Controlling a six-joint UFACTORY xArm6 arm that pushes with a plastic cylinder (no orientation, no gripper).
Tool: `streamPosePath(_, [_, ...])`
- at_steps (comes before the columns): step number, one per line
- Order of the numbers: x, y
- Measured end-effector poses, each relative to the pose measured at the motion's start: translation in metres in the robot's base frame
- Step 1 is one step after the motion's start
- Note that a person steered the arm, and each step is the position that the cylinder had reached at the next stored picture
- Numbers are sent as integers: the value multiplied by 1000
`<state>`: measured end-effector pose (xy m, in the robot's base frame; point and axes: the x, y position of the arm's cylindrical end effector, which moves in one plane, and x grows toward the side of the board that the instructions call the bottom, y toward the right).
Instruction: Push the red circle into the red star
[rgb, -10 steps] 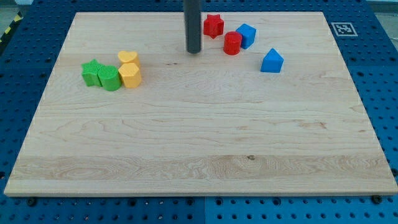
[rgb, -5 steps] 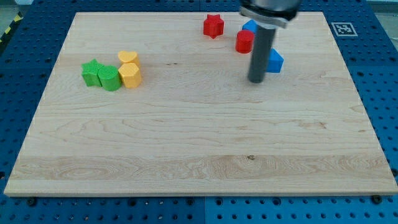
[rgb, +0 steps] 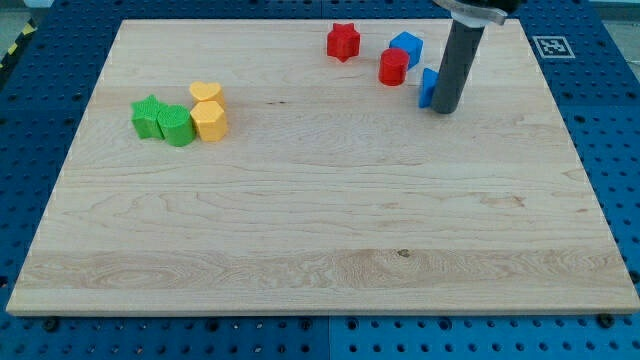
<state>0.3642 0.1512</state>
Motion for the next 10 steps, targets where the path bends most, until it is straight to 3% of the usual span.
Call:
streamPosePath(3, [-44,-23])
streamPosePath(10, [-79,-102])
